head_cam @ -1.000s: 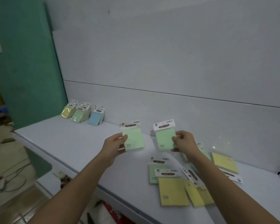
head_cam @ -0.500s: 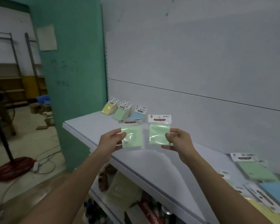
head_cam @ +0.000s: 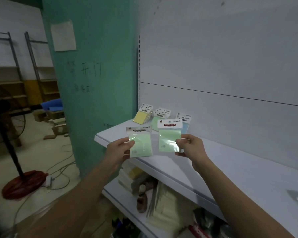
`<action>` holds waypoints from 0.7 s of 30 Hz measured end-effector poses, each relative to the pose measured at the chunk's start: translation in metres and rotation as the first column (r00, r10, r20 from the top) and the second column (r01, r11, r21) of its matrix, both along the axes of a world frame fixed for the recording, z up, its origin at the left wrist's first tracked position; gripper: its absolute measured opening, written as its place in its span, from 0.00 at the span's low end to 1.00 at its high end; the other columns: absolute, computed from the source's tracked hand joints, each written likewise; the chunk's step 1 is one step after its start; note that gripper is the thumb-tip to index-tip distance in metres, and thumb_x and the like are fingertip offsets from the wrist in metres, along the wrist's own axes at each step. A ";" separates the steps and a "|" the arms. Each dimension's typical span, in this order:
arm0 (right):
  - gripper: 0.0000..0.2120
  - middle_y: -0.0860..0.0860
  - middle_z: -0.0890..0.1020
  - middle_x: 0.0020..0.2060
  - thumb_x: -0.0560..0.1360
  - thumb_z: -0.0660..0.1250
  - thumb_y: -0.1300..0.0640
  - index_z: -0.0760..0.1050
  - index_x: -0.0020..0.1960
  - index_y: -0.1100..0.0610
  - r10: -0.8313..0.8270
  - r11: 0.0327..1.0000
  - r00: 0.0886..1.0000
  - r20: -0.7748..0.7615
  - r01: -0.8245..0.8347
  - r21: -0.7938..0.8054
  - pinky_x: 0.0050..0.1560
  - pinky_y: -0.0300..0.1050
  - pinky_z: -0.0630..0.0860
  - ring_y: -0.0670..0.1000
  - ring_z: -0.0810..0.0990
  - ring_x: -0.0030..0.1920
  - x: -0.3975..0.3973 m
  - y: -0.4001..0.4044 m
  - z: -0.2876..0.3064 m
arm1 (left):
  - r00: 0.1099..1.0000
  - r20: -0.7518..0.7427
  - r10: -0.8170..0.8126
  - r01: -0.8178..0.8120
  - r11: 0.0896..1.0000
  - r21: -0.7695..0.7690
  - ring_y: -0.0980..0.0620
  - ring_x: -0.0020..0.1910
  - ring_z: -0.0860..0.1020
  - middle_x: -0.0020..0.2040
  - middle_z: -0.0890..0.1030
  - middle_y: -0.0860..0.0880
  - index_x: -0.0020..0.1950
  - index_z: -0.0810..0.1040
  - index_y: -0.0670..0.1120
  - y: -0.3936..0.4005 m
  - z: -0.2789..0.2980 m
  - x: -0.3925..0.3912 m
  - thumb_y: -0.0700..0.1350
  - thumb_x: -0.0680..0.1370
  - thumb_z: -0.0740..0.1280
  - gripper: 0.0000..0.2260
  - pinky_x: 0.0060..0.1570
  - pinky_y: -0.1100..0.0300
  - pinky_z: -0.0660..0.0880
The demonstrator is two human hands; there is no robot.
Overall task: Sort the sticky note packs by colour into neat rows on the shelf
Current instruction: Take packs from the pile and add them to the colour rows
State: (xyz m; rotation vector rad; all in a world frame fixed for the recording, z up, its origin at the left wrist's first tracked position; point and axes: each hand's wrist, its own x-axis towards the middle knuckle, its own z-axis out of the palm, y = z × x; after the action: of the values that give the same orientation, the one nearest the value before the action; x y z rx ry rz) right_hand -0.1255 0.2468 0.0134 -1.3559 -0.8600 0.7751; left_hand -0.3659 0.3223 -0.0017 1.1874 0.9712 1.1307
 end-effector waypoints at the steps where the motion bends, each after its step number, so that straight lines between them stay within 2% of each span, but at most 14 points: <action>1: 0.11 0.58 0.81 0.47 0.75 0.68 0.65 0.75 0.57 0.64 -0.009 1.000 1.000 0.006 0.009 -0.005 0.40 0.48 0.83 0.54 0.82 0.44 -0.002 0.008 -0.002 | 1.000 0.000 -0.007 0.007 1.000 -0.005 0.47 0.44 0.83 0.49 0.83 0.43 0.60 0.78 0.42 0.010 0.000 -0.002 0.39 0.76 0.69 0.13 0.36 0.59 0.78; 3: 0.11 0.59 0.82 0.49 0.75 0.67 0.65 0.75 0.57 0.64 -0.032 0.999 0.999 0.018 0.032 -0.012 0.36 0.45 0.82 0.56 0.83 0.47 -0.002 0.025 -0.004 | 1.000 -0.011 -0.029 0.029 1.000 -0.008 0.46 0.44 0.82 0.49 0.83 0.43 0.61 0.77 0.41 0.030 -0.002 -0.001 0.39 0.76 0.69 0.14 0.38 0.58 0.78; 6: 0.10 0.58 0.81 0.47 0.75 0.67 0.66 0.75 0.56 0.65 -0.075 0.997 0.997 -0.004 0.075 -0.015 0.35 0.45 0.82 0.55 0.82 0.45 0.003 0.055 -0.009 | 0.998 -0.012 -0.058 0.057 0.998 -0.022 0.45 0.44 0.82 0.50 0.83 0.42 0.63 0.77 0.40 0.064 -0.006 0.005 0.39 0.76 0.69 0.15 0.40 0.56 0.79; 10: 0.08 0.58 0.81 0.45 0.75 0.67 0.66 0.76 0.54 0.64 -0.115 0.993 0.993 -0.032 0.115 -0.009 0.37 0.46 0.83 0.55 0.82 0.44 0.010 0.105 -0.015 | 0.996 -0.015 -0.091 0.090 0.995 -0.041 0.45 0.44 0.83 0.50 0.84 0.43 0.62 0.78 0.41 0.114 -0.012 0.014 0.39 0.76 0.69 0.15 0.38 0.57 0.80; 13: 0.06 0.56 0.80 0.43 0.75 0.67 0.67 0.77 0.51 0.64 -0.152 0.988 0.987 -0.051 0.151 -0.009 0.43 0.50 0.83 0.54 0.81 0.43 0.012 0.139 -0.022 | 0.993 -0.022 -0.119 0.118 0.991 -0.058 0.46 0.43 0.83 0.50 0.84 0.43 0.61 0.78 0.42 0.151 -0.014 0.020 0.39 0.76 0.69 0.14 0.34 0.60 0.79; 15: 0.03 0.56 0.81 0.41 0.74 0.67 0.67 0.78 0.46 0.61 -0.193 0.981 0.980 -0.042 0.193 -0.005 0.45 0.51 0.80 0.55 0.80 0.43 0.014 0.158 -0.028 | 0.990 -0.037 -0.136 0.134 0.989 -0.064 0.46 0.44 0.82 0.51 0.83 0.43 0.62 0.78 0.41 0.177 -0.014 0.024 0.38 0.76 0.69 0.14 0.35 0.59 0.79; 17: 0.06 0.56 0.82 0.41 0.73 0.68 0.66 0.78 0.41 0.57 -0.240 0.971 0.971 -0.009 0.240 -0.003 0.44 0.48 0.77 0.54 0.80 0.42 0.019 0.175 -0.035 | 0.987 -0.043 -0.156 0.153 0.986 -0.059 0.46 0.44 0.82 0.52 0.83 0.43 0.62 0.78 0.41 0.201 -0.015 0.028 0.38 0.76 0.69 0.14 0.38 0.58 0.79; 21: 0.05 0.54 0.83 0.40 0.73 0.69 0.64 0.77 0.42 0.55 -0.279 0.959 0.960 0.038 0.280 -0.038 0.47 0.51 0.78 0.54 0.81 0.42 0.025 0.201 -0.053 | 0.978 -0.031 -0.208 0.207 0.978 -0.040 0.47 0.44 0.83 0.52 0.84 0.43 0.62 0.79 0.42 0.239 -0.021 0.030 0.39 0.76 0.69 0.14 0.39 0.58 0.79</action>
State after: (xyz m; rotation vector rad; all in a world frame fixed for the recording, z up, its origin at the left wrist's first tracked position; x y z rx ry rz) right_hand -0.1007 0.4475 -0.0396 -1.4934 -0.6601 0.5556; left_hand -0.3358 0.5617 -0.0223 1.2511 0.8687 0.9254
